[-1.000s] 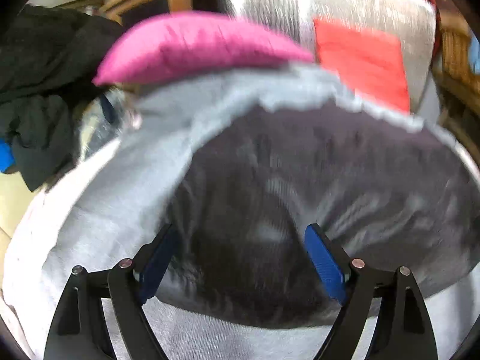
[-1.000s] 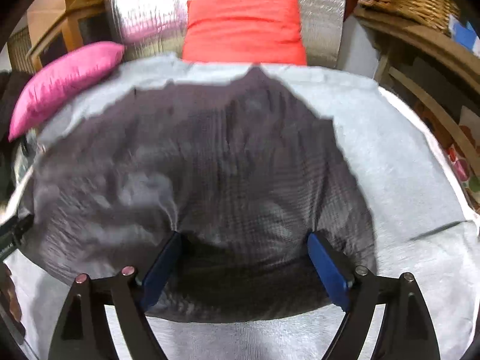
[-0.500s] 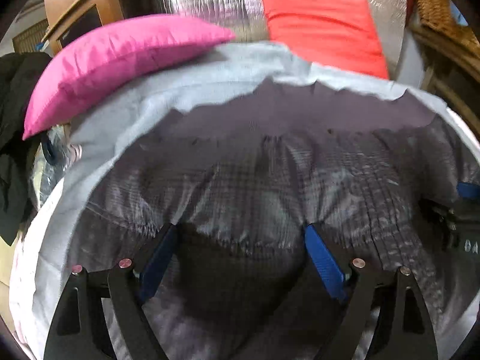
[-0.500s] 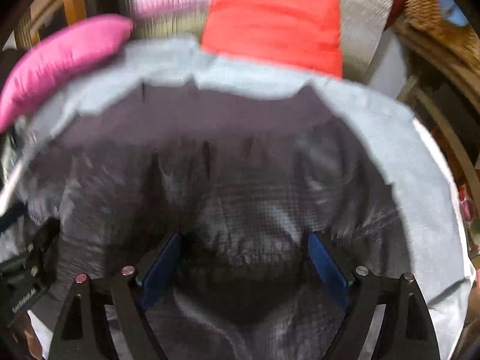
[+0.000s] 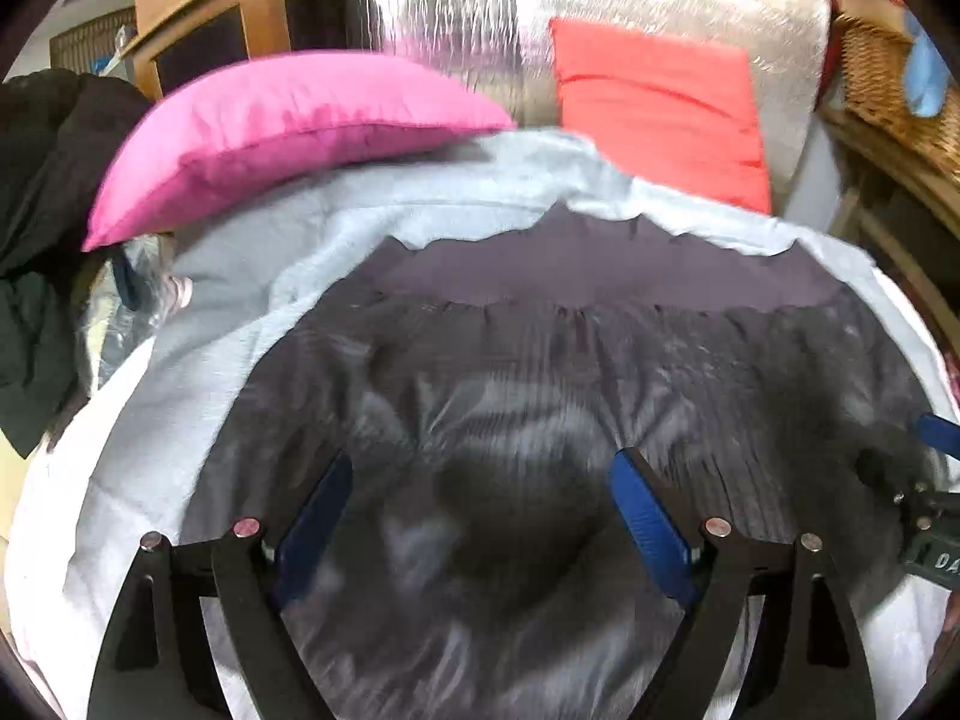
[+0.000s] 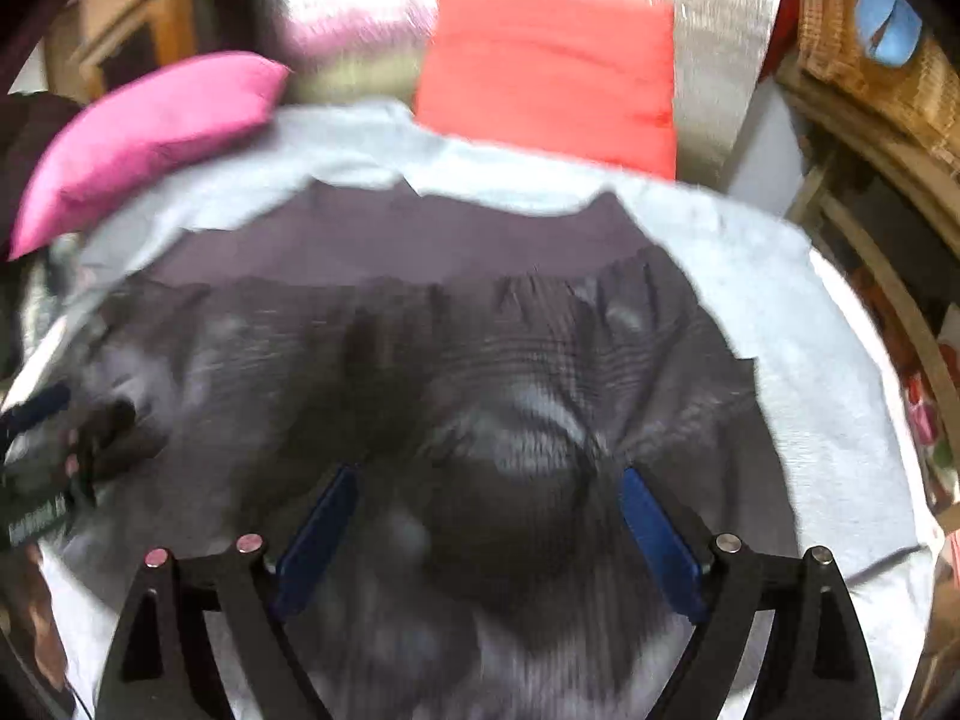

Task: Fold large clothes

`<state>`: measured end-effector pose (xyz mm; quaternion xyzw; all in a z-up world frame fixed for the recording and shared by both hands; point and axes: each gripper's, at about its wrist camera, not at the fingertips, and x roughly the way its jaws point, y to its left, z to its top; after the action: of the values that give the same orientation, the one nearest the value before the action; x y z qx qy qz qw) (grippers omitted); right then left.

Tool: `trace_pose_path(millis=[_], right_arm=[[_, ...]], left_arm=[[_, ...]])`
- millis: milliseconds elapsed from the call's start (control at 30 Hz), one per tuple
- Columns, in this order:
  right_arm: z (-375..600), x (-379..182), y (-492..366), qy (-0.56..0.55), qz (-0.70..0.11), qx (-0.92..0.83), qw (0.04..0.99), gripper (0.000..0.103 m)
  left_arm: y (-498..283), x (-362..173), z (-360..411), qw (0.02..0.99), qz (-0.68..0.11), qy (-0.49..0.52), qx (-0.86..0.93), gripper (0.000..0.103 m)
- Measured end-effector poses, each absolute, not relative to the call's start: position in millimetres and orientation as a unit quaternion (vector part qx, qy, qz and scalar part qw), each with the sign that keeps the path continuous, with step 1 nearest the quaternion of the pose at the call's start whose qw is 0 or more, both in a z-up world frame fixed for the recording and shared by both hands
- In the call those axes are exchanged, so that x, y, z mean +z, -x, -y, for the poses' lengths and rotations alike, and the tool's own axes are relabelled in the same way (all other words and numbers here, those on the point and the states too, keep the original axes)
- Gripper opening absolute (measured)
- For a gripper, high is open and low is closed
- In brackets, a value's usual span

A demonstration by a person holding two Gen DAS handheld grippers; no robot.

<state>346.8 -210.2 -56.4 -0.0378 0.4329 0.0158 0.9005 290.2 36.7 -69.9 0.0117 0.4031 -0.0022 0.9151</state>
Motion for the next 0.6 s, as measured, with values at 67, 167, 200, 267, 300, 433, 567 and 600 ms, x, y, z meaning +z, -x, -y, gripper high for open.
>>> trace_pose_path(millis=[67, 167, 200, 267, 300, 433, 567, 600], right_arm=[[208, -59, -327, 0.040, -0.429, 0.021, 0.902, 0.091], [208, -79, -309, 0.038, -0.435, 0.018, 0.900, 0.091], [207, -90, -307, 0.047, -0.439, 0.012, 0.897, 0.091], [204, -104, -301, 0.061, -0.437, 0.006, 0.897, 0.092], [200, -107, -301, 0.070, -0.431, 0.000, 0.900, 0.093], [198, -113, -305, 0.069, -0.433, -0.007, 0.899, 0.096], [210, -93, -296, 0.042, -0.417, 0.003, 0.908, 0.094], [221, -87, -292, 0.025, -0.405, 0.000, 0.914, 0.094]], left_arm=[[-272, -73, -43, 0.917, -0.398, -0.009, -0.002, 0.088], [-262, -93, -39, 0.914, -0.406, -0.023, 0.002, 0.088], [-264, -106, -36, 0.907, -0.419, -0.036, 0.003, 0.089], [-267, -119, -28, 0.906, -0.419, -0.059, 0.009, 0.090], [-269, -125, -24, 0.908, -0.413, -0.070, 0.012, 0.092], [-272, -118, -26, 0.909, -0.413, -0.055, 0.015, 0.091], [-245, -91, -44, 0.930, -0.362, -0.048, 0.027, 0.091], [-241, -86, -53, 0.935, -0.351, -0.045, 0.036, 0.091]])
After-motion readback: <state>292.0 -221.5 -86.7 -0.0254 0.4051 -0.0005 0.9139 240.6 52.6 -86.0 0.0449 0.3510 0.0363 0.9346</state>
